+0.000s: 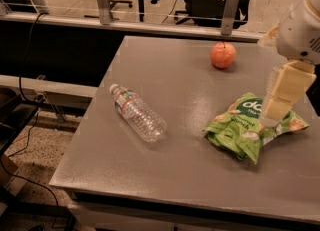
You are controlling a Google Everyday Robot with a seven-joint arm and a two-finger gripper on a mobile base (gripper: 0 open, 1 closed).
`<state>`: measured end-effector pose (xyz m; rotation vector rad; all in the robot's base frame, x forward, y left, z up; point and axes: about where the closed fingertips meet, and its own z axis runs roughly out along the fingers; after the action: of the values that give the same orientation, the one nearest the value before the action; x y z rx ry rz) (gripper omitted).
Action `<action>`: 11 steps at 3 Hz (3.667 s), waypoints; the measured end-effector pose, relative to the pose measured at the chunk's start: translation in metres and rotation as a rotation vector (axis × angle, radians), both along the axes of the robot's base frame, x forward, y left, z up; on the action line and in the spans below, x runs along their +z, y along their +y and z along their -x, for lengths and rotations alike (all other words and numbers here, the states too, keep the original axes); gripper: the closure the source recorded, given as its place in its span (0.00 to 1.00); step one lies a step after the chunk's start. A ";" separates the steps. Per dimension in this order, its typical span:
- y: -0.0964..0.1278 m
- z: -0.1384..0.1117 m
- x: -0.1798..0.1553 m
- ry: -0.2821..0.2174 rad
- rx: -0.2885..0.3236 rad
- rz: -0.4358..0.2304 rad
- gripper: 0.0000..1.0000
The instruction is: Place water bottle upright
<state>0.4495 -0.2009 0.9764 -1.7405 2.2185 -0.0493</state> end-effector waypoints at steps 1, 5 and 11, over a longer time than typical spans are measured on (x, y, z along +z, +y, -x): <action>0.026 -0.016 -0.006 0.040 0.000 -0.024 0.00; 0.148 -0.071 -0.036 0.139 -0.236 0.003 0.00; 0.252 -0.080 -0.111 0.277 -0.368 0.099 0.00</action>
Offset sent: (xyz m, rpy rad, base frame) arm 0.0492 0.0889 -0.0227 0.0650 0.1610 -0.1319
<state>0.5294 0.0511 0.8658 -1.4332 2.7597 -0.0006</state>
